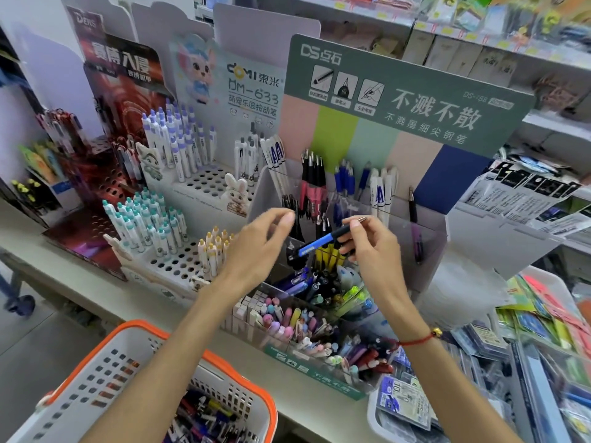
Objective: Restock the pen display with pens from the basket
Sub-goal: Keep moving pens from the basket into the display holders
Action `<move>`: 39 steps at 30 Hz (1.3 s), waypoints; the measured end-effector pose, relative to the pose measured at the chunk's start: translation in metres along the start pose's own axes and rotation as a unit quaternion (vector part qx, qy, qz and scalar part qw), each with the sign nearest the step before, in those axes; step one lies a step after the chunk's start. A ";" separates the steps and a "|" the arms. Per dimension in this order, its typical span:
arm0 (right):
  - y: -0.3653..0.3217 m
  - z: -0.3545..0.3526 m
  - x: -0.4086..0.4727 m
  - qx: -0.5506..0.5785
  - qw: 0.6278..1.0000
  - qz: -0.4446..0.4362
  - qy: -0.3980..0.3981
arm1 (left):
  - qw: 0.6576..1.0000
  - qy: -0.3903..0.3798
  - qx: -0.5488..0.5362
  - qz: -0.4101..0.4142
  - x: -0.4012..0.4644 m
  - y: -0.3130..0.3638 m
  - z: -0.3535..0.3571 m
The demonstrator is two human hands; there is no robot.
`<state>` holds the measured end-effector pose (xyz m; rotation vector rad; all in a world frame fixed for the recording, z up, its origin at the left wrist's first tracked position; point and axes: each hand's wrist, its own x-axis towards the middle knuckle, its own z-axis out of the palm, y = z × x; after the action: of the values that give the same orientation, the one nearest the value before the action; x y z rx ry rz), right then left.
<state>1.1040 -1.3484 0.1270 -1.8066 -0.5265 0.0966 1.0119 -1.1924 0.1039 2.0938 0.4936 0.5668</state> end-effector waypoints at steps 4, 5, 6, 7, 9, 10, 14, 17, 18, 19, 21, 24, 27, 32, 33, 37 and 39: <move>-0.005 0.001 0.000 0.011 0.998 -0.037 0.053 | 0.997 -0.071 -0.004 0.035 0.004 0.009 0.006; -0.009 -0.002 0.003 0.021 0.995 -0.052 0.086 | 0.997 -0.058 -0.006 0.051 0.007 0.010 0.008; -0.013 -0.005 0.007 0.031 0.991 -0.065 0.113 | 0.997 -0.049 -0.015 0.066 0.010 0.015 0.009; -0.017 -0.008 0.010 0.045 0.987 -0.076 0.132 | 0.996 -0.044 -0.021 0.078 0.013 0.021 0.011; -0.023 -0.013 0.014 0.078 0.981 -0.084 0.156 | 0.994 -0.052 -0.012 0.098 0.021 0.033 0.014; -0.025 -0.016 0.015 0.095 0.979 -0.076 0.166 | 0.992 -0.065 -0.002 0.105 0.023 0.038 0.016; -0.025 -0.030 0.020 0.147 0.981 -0.011 0.124 | 0.976 -0.170 -0.084 0.104 0.028 0.051 0.033; -0.020 -0.038 0.022 0.127 0.990 0.043 0.037 | 0.963 -0.207 -0.162 0.063 0.029 0.054 0.043; -0.019 -0.040 0.022 0.126 0.990 0.059 0.017 | 0.961 -0.213 -0.171 0.050 0.030 0.056 0.046; -0.017 -0.043 0.022 0.126 0.990 0.070 0.000 | 0.959 -0.219 -0.177 0.039 0.031 0.056 0.049; -0.014 -0.049 0.021 0.120 0.990 0.076 -0.009 | 0.956 -0.226 -0.185 0.027 0.031 0.057 0.052; -0.011 -0.064 0.024 0.137 0.986 0.074 0.053 | 0.966 -0.186 -0.179 0.026 0.034 0.058 0.051; -0.008 -0.086 0.029 0.164 0.977 0.066 0.119 | 0.989 -0.061 -0.136 0.019 0.043 0.048 0.046; 0.000 -0.112 0.026 0.140 0.978 0.074 0.138 | 0.999 -0.006 -0.044 0.007 0.053 0.036 0.043; 0.002 -0.115 0.025 0.136 0.977 0.076 0.145 | 0.999 -0.019 -0.032 0.002 0.052 0.036 0.045; 0.005 -0.123 0.021 0.122 0.976 0.090 0.155 | 0.996 -0.076 0.053 -0.001 0.043 0.036 0.052; 0.006 -0.124 0.018 0.113 0.979 0.091 0.146 | 0.993 -0.051 0.102 0.012 0.037 0.034 0.053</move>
<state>1.1630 -1.4534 0.1628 -1.6062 -0.1335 0.0147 1.0769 -1.2250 0.1132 2.3119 0.4854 0.4356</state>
